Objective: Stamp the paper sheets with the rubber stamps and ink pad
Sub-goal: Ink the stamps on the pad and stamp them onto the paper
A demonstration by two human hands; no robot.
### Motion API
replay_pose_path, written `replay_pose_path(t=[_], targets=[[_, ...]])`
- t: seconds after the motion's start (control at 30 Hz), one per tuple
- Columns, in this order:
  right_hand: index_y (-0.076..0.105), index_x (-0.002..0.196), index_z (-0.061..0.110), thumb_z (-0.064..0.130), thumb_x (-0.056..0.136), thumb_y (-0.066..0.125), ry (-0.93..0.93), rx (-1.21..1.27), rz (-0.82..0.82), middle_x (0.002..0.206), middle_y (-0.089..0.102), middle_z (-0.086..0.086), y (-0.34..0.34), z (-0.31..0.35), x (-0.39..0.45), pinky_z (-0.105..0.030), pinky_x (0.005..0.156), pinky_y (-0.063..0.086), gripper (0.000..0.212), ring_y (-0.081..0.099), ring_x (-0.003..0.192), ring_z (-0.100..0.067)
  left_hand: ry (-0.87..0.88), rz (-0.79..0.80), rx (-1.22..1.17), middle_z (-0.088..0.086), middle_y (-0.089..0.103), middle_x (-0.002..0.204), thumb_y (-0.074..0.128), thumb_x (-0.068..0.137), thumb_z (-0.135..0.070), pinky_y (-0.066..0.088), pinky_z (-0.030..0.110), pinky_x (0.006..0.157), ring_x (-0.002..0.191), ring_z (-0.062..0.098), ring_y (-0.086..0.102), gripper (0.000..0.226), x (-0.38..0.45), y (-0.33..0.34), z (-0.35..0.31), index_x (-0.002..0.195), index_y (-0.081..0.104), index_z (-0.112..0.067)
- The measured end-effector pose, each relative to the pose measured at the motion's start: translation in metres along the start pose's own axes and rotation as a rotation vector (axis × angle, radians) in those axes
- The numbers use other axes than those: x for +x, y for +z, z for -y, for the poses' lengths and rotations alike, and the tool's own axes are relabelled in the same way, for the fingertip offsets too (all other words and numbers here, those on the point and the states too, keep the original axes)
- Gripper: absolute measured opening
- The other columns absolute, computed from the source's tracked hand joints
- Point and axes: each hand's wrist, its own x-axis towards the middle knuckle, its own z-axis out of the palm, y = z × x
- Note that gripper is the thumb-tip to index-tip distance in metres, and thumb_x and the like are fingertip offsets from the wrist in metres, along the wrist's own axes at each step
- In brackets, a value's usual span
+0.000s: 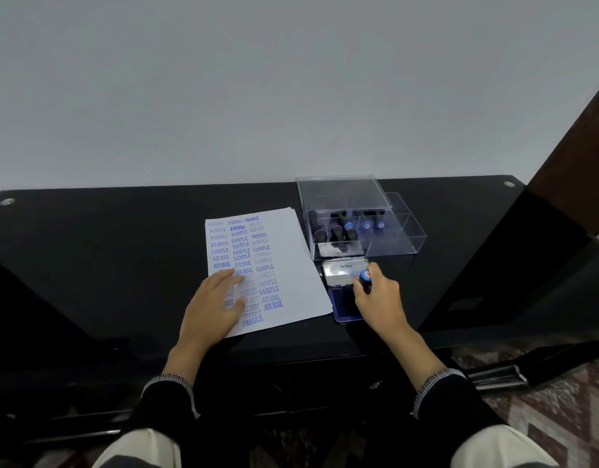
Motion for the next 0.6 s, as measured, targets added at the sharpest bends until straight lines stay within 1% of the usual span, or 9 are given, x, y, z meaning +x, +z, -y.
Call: replay_pose_path(t=[0.07,0.17,0.27,0.33,0.4,0.43,0.47,0.53,0.6], targets=[[0.042,0.089,0.012,0.012,0.093,0.055,-0.009,-0.025,0.01,0.063,0.048,0.001,-0.0005,0.001,0.0003,-0.021,0.045,0.033,0.014,0.046,0.051,-0.013,0.004,-0.002,0.002,-0.013,0.041,0.147,0.061,0.092,-0.03,0.036,0.034,0.105,0.138,0.005,0.031,0.043,0.0,0.0004,0.0006,0.134,0.055,-0.027],[0.041,0.089,0.012,0.01,0.092,0.055,-0.019,-0.079,0.01,0.063,0.048,-0.001,0.0022,0.0027,0.0004,-0.03,0.048,0.037,0.014,0.047,0.052,-0.018,0.011,-0.002,0.003,-0.013,0.041,0.147,0.06,0.092,-0.031,0.036,0.034,0.105,0.138,0.006,0.031,0.042,0.0001,0.0012,0.0017,0.134,0.055,-0.027],[0.042,0.089,0.011,0.011,0.093,0.055,-0.006,-0.057,-0.003,0.063,0.048,-0.001,0.0027,0.0022,-0.0003,-0.028,0.047,0.036,0.014,0.047,0.052,-0.017,0.018,-0.004,0.0,-0.012,0.042,0.147,0.061,0.092,-0.03,0.035,0.035,0.107,0.138,0.006,0.031,0.042,-0.0004,0.0022,0.0033,0.134,0.056,-0.026],[0.042,0.089,0.011,0.011,0.093,0.055,0.0,-0.021,-0.012,0.063,0.049,-0.001,0.0023,0.0011,-0.0009,-0.026,0.047,0.036,0.014,0.048,0.052,-0.016,0.045,-0.016,0.006,-0.009,0.044,0.146,0.059,0.093,-0.031,0.031,0.038,0.113,0.138,0.01,0.033,0.04,0.0001,0.0027,0.005,0.132,0.057,-0.024],[0.041,0.088,0.011,0.011,0.093,0.056,-0.007,-0.031,-0.018,0.062,0.048,-0.001,0.0027,0.0006,-0.0015,-0.025,0.046,0.034,0.015,0.047,0.051,-0.015,0.108,-0.038,0.021,-0.006,0.051,0.14,0.053,0.089,-0.039,0.027,0.041,0.116,0.136,0.015,0.039,0.04,0.0,0.0029,0.0054,0.125,0.062,-0.023],[0.041,0.088,0.012,0.011,0.093,0.056,-0.012,-0.052,-0.017,0.062,0.048,-0.001,0.0035,0.0009,-0.0019,-0.026,0.046,0.035,0.016,0.048,0.051,-0.016,0.146,-0.052,0.027,-0.006,0.055,0.135,0.049,0.086,-0.044,0.029,0.042,0.115,0.133,0.016,0.042,0.042,-0.0006,0.003,0.0051,0.12,0.065,-0.023],[0.04,0.089,0.012,0.01,0.093,0.055,-0.016,-0.071,-0.015,0.063,0.049,-0.002,0.0041,0.0014,-0.0021,-0.028,0.046,0.036,0.016,0.05,0.052,-0.019,0.183,-0.064,0.028,-0.008,0.058,0.13,0.046,0.085,-0.048,0.034,0.041,0.112,0.129,0.014,0.045,0.044,-0.0018,0.0029,0.0037,0.115,0.067,-0.024],[0.041,0.089,0.013,0.01,0.093,0.055,-0.021,-0.077,-0.014,0.064,0.05,-0.002,0.0044,0.0027,-0.0022,-0.029,0.046,0.037,0.015,0.052,0.054,-0.021,0.233,-0.073,0.018,-0.014,0.059,0.121,0.047,0.083,-0.055,0.04,0.031,0.102,0.121,0.006,0.048,0.043,-0.0044,0.0016,-0.0007,0.106,0.069,-0.026],[0.042,0.09,0.012,0.012,0.094,0.054,-0.017,-0.055,-0.017,0.064,0.051,-0.002,0.003,0.0026,-0.0026,-0.027,0.046,0.037,0.013,0.052,0.054,-0.019,0.267,-0.059,0.006,-0.02,0.057,0.118,0.052,0.081,-0.064,0.037,0.02,0.095,0.115,-0.002,0.047,0.044,-0.0063,0.0,-0.0041,0.103,0.069,-0.03]])
